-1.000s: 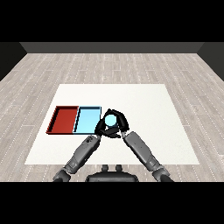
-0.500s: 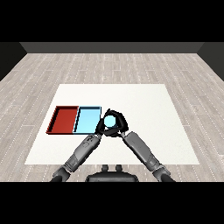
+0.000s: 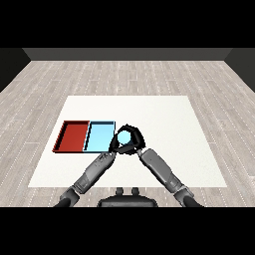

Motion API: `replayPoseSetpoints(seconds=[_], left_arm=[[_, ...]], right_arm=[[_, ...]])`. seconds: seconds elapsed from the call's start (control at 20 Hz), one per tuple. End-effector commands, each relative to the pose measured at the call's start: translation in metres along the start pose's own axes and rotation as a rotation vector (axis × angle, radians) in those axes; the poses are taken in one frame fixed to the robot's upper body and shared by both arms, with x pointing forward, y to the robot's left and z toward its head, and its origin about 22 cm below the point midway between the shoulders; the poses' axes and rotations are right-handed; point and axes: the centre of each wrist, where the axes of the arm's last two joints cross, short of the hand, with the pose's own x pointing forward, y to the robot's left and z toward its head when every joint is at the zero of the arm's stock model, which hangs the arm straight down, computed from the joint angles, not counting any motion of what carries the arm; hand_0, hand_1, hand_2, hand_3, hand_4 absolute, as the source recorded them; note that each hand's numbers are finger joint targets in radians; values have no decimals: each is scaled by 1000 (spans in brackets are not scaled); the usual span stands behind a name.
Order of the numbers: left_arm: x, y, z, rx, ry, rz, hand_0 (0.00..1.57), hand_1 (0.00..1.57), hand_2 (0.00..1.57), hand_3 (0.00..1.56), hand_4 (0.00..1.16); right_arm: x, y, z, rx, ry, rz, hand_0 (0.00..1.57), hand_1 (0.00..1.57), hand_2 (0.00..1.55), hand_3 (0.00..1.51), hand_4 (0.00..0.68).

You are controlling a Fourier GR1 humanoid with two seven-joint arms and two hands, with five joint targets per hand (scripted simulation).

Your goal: Pick the blue can and put it in the blue box

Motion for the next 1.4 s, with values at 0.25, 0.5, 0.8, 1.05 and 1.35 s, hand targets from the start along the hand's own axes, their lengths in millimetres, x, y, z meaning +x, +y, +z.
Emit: replayPoseSetpoints(seconds=[0.25,0.5,0.8,1.05,1.35], left_arm=[[14,-8,-4,41,28,43,829,829,859,570,641],[9,-7,-4,123,-98,93,1571,1571,1569,1475,676],[6,-11,-7,161,-171,94,1571,1571,1552,1468,1044],[6,-4,-8,163,-217,120,1571,1571,1550,1461,1112],[-7,-4,-2,173,-226,16,1571,1571,1571,1477,1143]], right_arm=[[1,23,16,16,6,-41,1468,1468,1452,1403,576],[-12,-12,1,-30,28,-77,1338,1338,1375,1317,471],[7,-4,5,-19,57,-40,0,0,0,0,0],[4,-10,11,-42,39,-3,0,0,0,0,0],[16,-22,-1,-123,-6,-45,0,0,0,0,0]])
